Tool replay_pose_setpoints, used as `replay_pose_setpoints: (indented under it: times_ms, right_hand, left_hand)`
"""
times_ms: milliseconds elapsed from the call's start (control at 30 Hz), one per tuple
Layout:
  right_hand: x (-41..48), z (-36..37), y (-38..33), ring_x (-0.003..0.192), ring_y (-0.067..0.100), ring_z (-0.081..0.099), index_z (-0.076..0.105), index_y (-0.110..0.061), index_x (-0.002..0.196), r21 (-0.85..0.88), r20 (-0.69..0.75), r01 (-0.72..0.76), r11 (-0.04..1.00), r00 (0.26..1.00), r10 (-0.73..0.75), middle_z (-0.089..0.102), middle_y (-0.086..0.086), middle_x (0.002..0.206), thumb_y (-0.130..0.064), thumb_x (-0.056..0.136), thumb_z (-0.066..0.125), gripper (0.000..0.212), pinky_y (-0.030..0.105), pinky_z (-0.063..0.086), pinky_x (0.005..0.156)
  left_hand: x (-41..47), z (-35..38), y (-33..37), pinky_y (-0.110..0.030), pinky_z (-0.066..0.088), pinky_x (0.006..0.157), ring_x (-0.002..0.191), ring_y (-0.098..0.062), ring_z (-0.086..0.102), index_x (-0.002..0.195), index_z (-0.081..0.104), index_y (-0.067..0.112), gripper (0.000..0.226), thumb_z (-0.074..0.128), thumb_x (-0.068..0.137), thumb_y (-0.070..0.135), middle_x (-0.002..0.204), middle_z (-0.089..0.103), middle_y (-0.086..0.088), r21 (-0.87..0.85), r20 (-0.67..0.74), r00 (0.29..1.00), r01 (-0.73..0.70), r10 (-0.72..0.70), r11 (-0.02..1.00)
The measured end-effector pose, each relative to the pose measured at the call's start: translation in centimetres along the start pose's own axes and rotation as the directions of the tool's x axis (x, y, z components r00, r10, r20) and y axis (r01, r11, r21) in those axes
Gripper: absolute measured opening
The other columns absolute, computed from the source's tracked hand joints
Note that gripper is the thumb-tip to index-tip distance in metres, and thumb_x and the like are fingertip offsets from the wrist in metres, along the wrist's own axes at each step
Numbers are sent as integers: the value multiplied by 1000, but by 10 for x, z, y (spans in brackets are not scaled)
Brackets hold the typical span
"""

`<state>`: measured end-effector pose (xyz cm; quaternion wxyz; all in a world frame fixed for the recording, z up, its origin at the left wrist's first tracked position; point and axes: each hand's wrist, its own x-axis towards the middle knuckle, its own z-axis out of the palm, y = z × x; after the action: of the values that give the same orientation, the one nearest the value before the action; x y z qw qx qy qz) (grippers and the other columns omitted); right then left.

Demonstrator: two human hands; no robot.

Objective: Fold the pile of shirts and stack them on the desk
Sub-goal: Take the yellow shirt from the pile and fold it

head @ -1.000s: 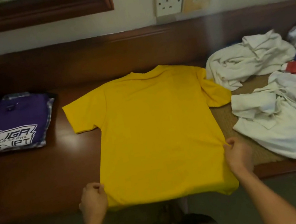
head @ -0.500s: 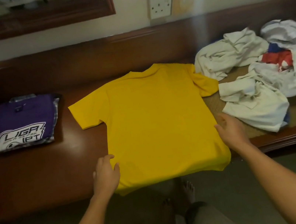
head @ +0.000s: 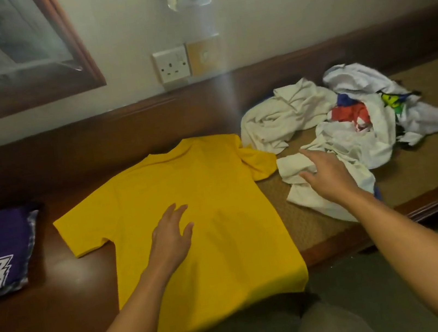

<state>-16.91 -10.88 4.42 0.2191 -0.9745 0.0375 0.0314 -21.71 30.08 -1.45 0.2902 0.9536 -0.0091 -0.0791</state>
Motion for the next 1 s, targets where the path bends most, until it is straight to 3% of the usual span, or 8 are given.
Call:
replay_pose_setpoints:
  times_ms: [200, 467, 533, 600, 667, 767, 900, 1000]
  right_hand:
    - [101, -9, 29, 146, 26, 32, 37, -32, 153, -204, 114, 195, 959, 978, -175, 40, 3, 157, -41, 97, 60, 62, 50, 22, 118]
    - [249, 28, 34, 154, 41, -7, 15, -45, 158, -471, 334, 518, 714, 854, -399, 3, 4, 170, -59, 94, 55, 76, 70, -10, 115]
    - [271, 41, 41, 154, 43, -5, 18, -45, 157, -492, 387, 582, 648, 812, -436, 0, 5, 170, -56, 96, 53, 72, 70, -5, 116]
    - [285, 42, 52, 150, 44, 17, 38, -40, 152, -494, 424, 641, 587, 767, -481, 16, 7, 168, -42, 100, 48, 53, 63, 12, 118]
    - [292, 35, 65, 132, 41, 44, 59, -33, 138, -525, 411, 676, 517, 734, -541, 41, 7, 157, -29, 98, 40, 45, 53, 34, 106]
    - [298, 15, 91, 101, 35, 60, 74, -32, 117, -529, 384, 698, 483, 704, -597, 63, 5, 133, -25, 89, 31, 51, 42, 47, 84]
    - [308, -23, 150, 89, 35, 64, 80, -23, 98, -562, 285, 661, 498, 719, -633, 71, 6, 120, -16, 80, 63, 26, 41, 52, 74]
    - [302, -48, 190, 98, 36, 65, 79, -23, 105, -572, 289, 559, 600, 822, -490, 68, 6, 129, -10, 68, 83, 39, 48, 49, 82]
  left_hand:
    - [91, 30, 80, -49, 35, 117, 150, -25, 28, 153, 39, 32, 57, 60, 100, 37, 165, 28, -3, 36, 38, 999, -30, 29, 999]
    - [202, 105, 138, -50, 39, 113, 149, -29, 30, 159, 25, 30, 75, 62, 96, 48, 167, 20, -7, 112, 154, 987, 30, -47, 993]
    - [211, 119, 143, -53, 38, 113, 149, -31, 30, 160, 20, 31, 77, 60, 97, 49, 167, 19, -8, 127, 179, 978, 86, -108, 988]
    - [211, 129, 146, -53, 36, 114, 151, -31, 23, 162, 16, 29, 79, 57, 98, 51, 167, 19, -9, 168, 194, 971, 105, -137, 980]
    - [208, 134, 146, -54, 33, 116, 153, -30, 19, 162, 13, 28, 79, 53, 99, 53, 167, 18, -9, 204, 197, 970, 101, -142, 974]
    - [208, 130, 146, -56, 33, 116, 154, -29, 18, 162, 15, 30, 77, 50, 99, 56, 167, 18, -8, 178, 222, 965, 102, -140, 979]
    - [215, 119, 146, -46, 35, 117, 152, -29, 24, 161, 18, 32, 75, 51, 98, 54, 166, 23, -11, 129, 284, 947, 114, -147, 985]
    - [221, 115, 149, -41, 34, 116, 149, -31, 30, 160, 22, 30, 71, 55, 100, 48, 165, 25, -13, 132, 315, 934, 130, -166, 983]
